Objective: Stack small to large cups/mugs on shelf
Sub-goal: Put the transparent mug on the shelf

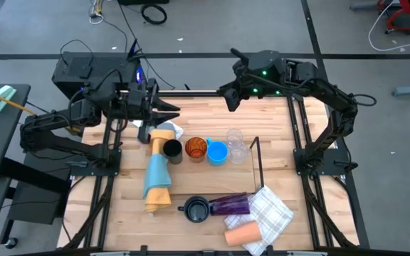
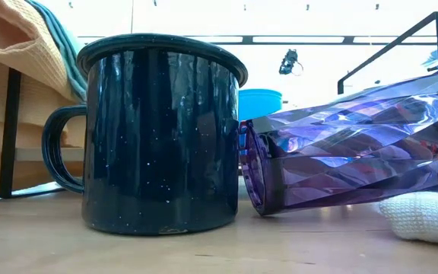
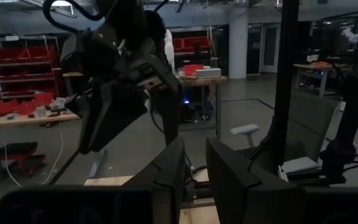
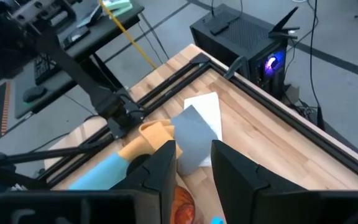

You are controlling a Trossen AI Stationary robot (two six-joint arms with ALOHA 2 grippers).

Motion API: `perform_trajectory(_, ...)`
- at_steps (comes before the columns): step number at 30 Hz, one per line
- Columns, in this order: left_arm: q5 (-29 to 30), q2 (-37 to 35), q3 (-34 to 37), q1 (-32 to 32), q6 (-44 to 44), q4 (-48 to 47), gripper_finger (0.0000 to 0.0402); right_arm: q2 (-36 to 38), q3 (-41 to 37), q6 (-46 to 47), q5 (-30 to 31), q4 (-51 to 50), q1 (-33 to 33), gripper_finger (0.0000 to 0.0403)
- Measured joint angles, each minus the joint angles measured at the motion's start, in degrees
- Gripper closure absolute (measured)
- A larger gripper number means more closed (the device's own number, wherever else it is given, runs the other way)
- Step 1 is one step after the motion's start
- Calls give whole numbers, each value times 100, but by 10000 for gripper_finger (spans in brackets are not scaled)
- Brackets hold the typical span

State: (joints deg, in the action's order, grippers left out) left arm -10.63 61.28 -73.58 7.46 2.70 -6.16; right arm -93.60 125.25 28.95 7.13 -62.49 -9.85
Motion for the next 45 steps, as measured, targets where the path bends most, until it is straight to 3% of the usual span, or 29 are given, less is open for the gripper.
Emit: perform_trajectory(45,-105,4,0,2,103,-6,332,-170,0,-89,36,116,-2,294)
